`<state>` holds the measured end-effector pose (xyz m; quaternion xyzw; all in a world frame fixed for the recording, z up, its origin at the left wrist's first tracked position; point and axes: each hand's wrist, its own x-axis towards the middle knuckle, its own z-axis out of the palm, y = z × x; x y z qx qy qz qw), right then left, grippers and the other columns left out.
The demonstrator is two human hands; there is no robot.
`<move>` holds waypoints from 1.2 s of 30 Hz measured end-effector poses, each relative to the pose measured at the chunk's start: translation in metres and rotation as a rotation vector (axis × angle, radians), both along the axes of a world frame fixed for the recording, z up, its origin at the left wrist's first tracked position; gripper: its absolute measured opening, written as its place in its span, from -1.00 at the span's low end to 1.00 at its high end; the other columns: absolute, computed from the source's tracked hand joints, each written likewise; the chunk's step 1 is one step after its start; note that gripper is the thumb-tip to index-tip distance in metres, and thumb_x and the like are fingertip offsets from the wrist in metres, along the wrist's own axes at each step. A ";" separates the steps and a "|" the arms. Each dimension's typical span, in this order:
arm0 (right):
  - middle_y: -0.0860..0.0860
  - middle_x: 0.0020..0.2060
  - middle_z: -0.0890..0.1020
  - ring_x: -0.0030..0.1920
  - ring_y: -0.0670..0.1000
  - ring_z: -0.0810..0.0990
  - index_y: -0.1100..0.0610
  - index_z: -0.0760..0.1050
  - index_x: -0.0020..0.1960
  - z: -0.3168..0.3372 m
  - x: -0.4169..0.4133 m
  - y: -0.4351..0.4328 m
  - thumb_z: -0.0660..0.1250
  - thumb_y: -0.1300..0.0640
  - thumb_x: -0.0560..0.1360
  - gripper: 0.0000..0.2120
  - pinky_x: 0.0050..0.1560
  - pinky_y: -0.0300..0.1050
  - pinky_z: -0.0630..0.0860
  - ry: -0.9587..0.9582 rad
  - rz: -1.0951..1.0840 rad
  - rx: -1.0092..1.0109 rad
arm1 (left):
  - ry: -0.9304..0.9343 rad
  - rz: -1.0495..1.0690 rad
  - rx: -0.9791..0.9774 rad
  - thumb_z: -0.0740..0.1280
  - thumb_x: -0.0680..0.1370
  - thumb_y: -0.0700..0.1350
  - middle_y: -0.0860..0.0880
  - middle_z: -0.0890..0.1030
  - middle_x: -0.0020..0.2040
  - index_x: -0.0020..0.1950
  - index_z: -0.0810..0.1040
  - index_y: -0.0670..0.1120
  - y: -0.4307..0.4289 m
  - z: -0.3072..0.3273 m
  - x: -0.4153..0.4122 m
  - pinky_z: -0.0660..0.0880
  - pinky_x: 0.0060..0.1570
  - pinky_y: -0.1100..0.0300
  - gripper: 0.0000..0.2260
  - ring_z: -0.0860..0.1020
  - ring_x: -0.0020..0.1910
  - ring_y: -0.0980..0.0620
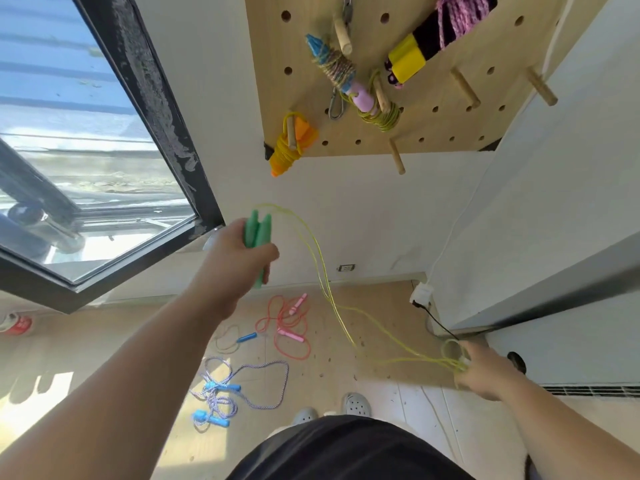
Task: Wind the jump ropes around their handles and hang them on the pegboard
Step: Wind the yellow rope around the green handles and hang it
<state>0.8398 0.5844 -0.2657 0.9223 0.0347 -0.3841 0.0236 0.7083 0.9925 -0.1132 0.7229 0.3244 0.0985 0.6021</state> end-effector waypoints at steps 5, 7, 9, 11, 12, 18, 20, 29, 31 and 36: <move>-0.09 0.63 0.06 0.60 0.05 0.12 -0.29 -0.11 0.60 0.044 -0.009 0.095 0.39 -0.26 0.34 -0.01 0.51 0.18 0.23 -0.058 0.204 0.323 | 0.147 -0.561 0.101 0.38 0.41 -0.36 -0.15 0.44 -0.32 -0.08 0.44 -0.30 -0.040 -0.009 -0.001 0.46 -0.42 0.12 -0.84 0.49 -0.44 -0.01; -0.28 0.60 0.04 0.57 -0.22 0.08 -0.37 -0.13 0.58 0.073 -0.020 0.128 0.48 -0.24 0.40 -0.01 0.52 -0.05 0.20 0.059 0.171 0.685 | 0.165 -0.694 0.143 0.41 0.40 -0.32 -0.12 0.44 -0.32 -0.10 0.45 -0.25 -0.052 -0.012 -0.001 0.45 -0.44 0.12 -0.84 0.47 -0.43 0.00; -0.34 0.48 0.28 0.38 -0.47 0.25 -0.25 0.11 0.59 0.100 -0.031 0.154 0.45 -0.03 0.55 -0.26 0.35 -0.39 0.26 0.199 0.115 0.997 | 0.164 -0.776 0.139 0.41 0.38 -0.27 -0.10 0.45 -0.32 -0.11 0.48 -0.18 -0.060 -0.014 -0.001 0.43 -0.44 0.11 -0.84 0.45 -0.43 0.00; -0.14 0.08 0.65 0.09 -0.13 0.61 0.00 0.51 0.33 0.115 -0.038 0.169 0.28 0.13 0.67 -0.75 0.13 -0.25 0.47 0.214 0.105 1.112 | 0.160 -0.775 0.151 0.39 0.34 -0.19 -0.07 0.46 -0.32 -0.12 0.50 -0.13 -0.061 -0.015 0.000 0.41 -0.42 0.09 -0.84 0.42 -0.42 0.01; -0.11 -0.19 0.65 -0.13 0.05 0.61 0.06 0.59 0.14 0.121 -0.040 0.172 0.23 0.16 0.69 -0.84 -0.01 -0.11 0.48 0.192 0.081 1.124 | 0.170 -0.760 0.201 0.38 0.33 -0.16 -0.04 0.46 -0.33 -0.14 0.49 -0.12 -0.060 -0.017 0.001 0.39 -0.39 0.08 -0.84 0.40 -0.42 0.03; 0.01 -0.39 0.39 -0.31 0.00 0.39 0.08 0.49 -0.25 0.137 -0.038 0.173 0.24 0.12 0.61 -0.74 -0.21 -0.05 0.34 0.138 0.124 1.039 | 0.412 -0.778 0.739 0.28 0.53 -0.08 0.06 0.49 -0.26 -0.18 0.38 0.01 -0.047 -0.040 0.001 0.38 -0.26 0.10 -0.88 0.53 -0.20 -0.07; -0.09 -0.44 0.36 -0.35 0.00 0.37 0.05 0.44 -0.29 0.137 -0.039 0.177 0.17 0.00 0.61 -0.68 -0.20 0.01 0.38 0.128 0.099 1.106 | 0.314 -0.613 0.509 0.28 0.51 -0.18 0.04 0.47 -0.32 -0.18 0.40 -0.07 -0.050 -0.043 0.000 0.36 -0.32 0.11 -0.90 0.47 -0.29 -0.06; -0.21 -0.48 0.46 -0.42 -0.24 0.40 0.05 0.40 -0.21 0.156 -0.064 0.189 0.09 0.11 0.73 -0.66 -0.29 -0.40 0.33 0.041 0.211 1.071 | -0.123 0.014 -0.571 0.34 0.36 -0.09 -0.05 0.24 -0.44 -0.25 0.29 -0.07 -0.070 -0.012 0.002 0.18 -0.42 0.15 -0.79 0.21 -0.50 0.01; -0.31 -0.47 0.50 -0.37 -0.29 0.46 -0.06 0.38 -0.21 0.164 -0.073 0.194 0.08 0.08 0.73 -0.66 -0.26 -0.40 0.35 0.045 0.254 1.047 | -0.124 0.030 -0.577 0.43 0.40 0.02 -0.04 0.28 -0.45 -0.27 0.32 -0.07 -0.078 -0.007 0.006 0.25 -0.47 0.17 -0.69 0.26 -0.51 -0.01; -0.22 -0.36 0.52 -0.34 -0.15 0.42 -0.14 0.38 -0.25 0.145 -0.085 0.193 0.09 -0.09 0.66 -0.68 -0.22 -0.11 0.37 -0.025 0.237 1.091 | -0.143 0.093 -0.563 0.33 0.64 0.00 -0.08 0.45 -0.31 -0.28 0.42 -0.09 -0.091 -0.003 0.007 0.34 -0.43 0.14 -0.67 0.39 -0.42 -0.02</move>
